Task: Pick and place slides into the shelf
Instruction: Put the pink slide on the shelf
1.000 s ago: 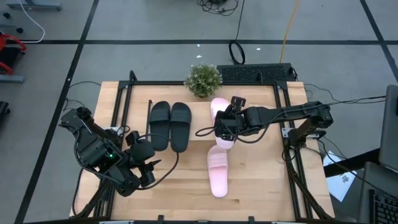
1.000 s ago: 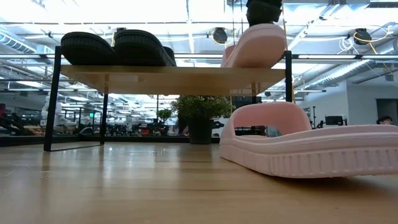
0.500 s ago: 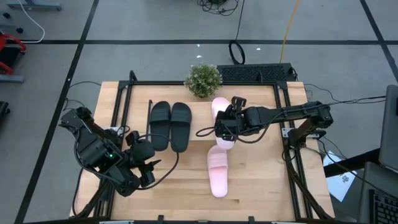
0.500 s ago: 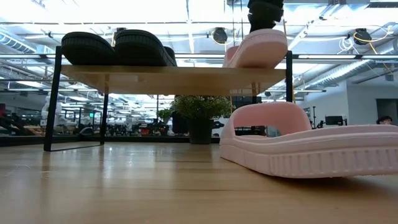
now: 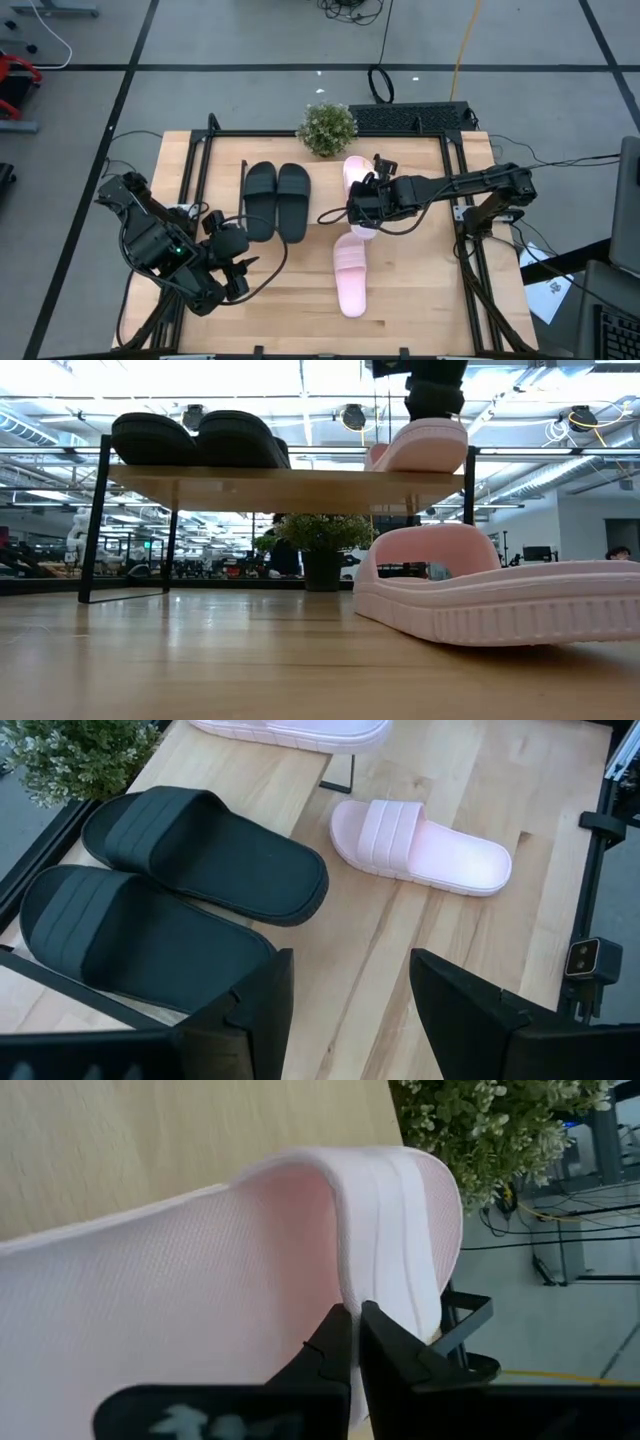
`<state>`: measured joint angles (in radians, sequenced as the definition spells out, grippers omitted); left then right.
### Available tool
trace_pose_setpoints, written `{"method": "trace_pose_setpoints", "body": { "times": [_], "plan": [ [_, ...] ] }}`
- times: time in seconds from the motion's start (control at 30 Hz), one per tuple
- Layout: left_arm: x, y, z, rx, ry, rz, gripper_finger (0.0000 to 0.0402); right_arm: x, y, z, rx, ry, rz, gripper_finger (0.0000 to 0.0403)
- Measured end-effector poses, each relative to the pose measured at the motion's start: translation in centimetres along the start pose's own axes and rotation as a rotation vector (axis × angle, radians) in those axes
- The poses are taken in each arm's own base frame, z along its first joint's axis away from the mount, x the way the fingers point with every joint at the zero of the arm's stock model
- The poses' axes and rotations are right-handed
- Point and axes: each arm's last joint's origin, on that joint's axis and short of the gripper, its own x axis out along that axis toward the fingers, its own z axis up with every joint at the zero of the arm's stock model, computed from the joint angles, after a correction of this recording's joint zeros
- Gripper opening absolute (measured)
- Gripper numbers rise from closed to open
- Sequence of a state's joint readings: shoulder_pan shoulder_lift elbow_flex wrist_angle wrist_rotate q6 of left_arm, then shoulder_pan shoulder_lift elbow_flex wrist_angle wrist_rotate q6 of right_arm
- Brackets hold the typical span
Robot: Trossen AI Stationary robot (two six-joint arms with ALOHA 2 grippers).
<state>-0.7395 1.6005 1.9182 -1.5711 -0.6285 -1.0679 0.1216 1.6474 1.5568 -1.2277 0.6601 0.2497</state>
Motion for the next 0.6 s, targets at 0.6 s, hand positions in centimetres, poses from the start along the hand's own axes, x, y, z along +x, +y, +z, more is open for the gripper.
{"method": "trace_pose_setpoints", "body": {
  "times": [0.6],
  "plan": [
    [0.01, 0.00, 0.01, -0.004, 0.000, 0.000, 0.0198, -0.63, 0.52, -0.22, -0.059, -0.028, -0.040, 0.0000]
  ]
}}
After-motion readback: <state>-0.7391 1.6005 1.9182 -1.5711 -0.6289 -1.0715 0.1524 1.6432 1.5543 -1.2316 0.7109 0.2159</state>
